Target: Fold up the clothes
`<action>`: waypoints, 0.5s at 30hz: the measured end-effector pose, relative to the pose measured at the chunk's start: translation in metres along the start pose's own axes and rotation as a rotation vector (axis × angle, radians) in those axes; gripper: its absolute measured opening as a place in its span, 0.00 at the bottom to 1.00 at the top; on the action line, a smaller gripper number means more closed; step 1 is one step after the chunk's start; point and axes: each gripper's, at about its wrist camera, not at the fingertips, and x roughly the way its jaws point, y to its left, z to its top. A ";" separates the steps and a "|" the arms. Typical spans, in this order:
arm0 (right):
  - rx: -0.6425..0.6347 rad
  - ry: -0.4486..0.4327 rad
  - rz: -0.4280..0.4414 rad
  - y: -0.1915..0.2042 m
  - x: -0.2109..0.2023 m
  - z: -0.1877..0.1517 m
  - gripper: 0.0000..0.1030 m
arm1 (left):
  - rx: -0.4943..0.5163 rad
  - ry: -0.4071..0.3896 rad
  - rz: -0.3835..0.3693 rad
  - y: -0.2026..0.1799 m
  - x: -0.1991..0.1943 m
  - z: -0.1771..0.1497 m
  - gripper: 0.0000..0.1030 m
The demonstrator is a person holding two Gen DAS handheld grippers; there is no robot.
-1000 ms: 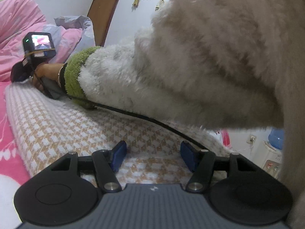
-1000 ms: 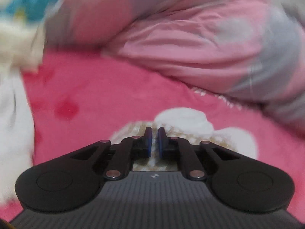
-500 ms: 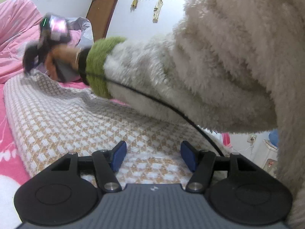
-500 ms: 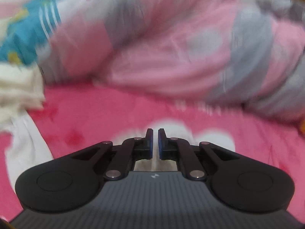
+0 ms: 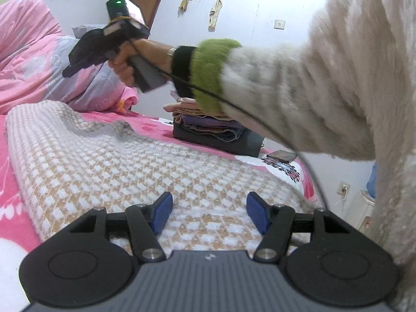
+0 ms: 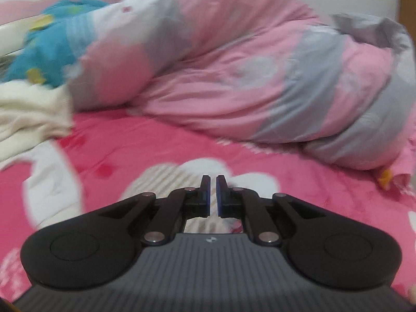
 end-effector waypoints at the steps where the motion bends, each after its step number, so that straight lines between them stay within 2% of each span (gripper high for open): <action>1: -0.032 0.015 0.028 0.007 0.001 -0.009 0.04 | 0.000 0.000 0.000 0.000 0.000 0.000 0.62; 3: -0.096 0.077 0.048 0.018 0.014 -0.030 0.02 | 0.000 0.000 0.000 0.000 0.001 0.000 0.62; 5: -0.137 0.181 0.002 0.020 0.041 -0.060 0.00 | -0.004 -0.001 -0.003 0.000 0.001 0.000 0.63; 7: -0.139 0.189 -0.038 0.014 0.051 -0.080 0.00 | -0.009 -0.002 -0.011 0.000 0.000 0.000 0.64; 9: -0.035 0.166 -0.055 0.004 0.037 -0.072 0.00 | -0.001 -0.003 -0.010 -0.001 -0.001 -0.001 0.64; 12: 0.000 0.088 -0.085 0.003 -0.005 -0.057 0.03 | -0.003 -0.004 -0.013 -0.001 -0.001 -0.002 0.65; 15: -0.001 0.060 -0.023 0.009 -0.030 -0.058 0.03 | -0.005 -0.004 -0.017 -0.002 -0.002 -0.002 0.66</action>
